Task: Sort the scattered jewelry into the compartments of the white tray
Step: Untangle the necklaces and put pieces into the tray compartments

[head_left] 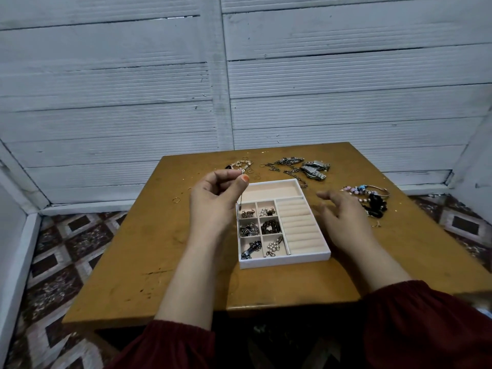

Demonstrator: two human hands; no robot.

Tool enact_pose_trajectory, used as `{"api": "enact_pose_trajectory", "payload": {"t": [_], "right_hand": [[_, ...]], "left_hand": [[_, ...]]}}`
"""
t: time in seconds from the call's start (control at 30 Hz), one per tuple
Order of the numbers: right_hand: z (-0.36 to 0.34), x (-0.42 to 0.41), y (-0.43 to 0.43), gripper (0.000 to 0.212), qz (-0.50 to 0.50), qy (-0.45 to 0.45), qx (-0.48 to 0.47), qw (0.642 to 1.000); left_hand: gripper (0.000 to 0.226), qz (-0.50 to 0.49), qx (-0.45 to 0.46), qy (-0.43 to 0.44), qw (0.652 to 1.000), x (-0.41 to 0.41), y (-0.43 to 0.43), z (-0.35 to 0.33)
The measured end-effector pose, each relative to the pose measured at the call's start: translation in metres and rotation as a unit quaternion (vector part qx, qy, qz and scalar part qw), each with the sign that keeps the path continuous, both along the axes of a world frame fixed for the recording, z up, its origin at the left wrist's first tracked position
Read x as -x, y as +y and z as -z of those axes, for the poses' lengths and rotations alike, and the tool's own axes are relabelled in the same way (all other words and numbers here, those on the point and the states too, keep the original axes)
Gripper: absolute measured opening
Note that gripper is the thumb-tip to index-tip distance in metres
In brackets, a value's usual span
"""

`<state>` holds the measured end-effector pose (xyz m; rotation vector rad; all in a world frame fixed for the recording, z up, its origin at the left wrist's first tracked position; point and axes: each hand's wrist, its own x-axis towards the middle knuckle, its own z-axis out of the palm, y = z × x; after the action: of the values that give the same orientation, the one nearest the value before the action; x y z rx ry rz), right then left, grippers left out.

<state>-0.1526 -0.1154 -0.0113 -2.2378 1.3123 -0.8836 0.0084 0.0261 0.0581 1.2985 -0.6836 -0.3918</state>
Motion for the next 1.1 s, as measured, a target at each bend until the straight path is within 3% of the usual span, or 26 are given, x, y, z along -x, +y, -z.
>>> {"api": "enact_pose_trajectory", "payload": {"t": [0.23, 0.47, 1.1], "right_hand": [[0.025, 0.024, 0.001, 0.041, -0.039, 0.177, 0.045, 0.982], [0.027, 0.025, 0.003, 0.047, -0.078, 0.244, 0.027, 0.966], [0.028, 0.026, 0.004, 0.048, -0.065, 0.233, 0.015, 0.970]], "left_hand": [[0.010, 0.028, 0.010, -0.014, 0.999, 0.015, -0.006, -0.007], [0.009, 0.050, 0.015, -0.019, 0.998, 0.030, -0.010, -0.005], [0.010, 0.078, -0.045, 0.000, 0.996, 0.042, -0.004, 0.031]]}}
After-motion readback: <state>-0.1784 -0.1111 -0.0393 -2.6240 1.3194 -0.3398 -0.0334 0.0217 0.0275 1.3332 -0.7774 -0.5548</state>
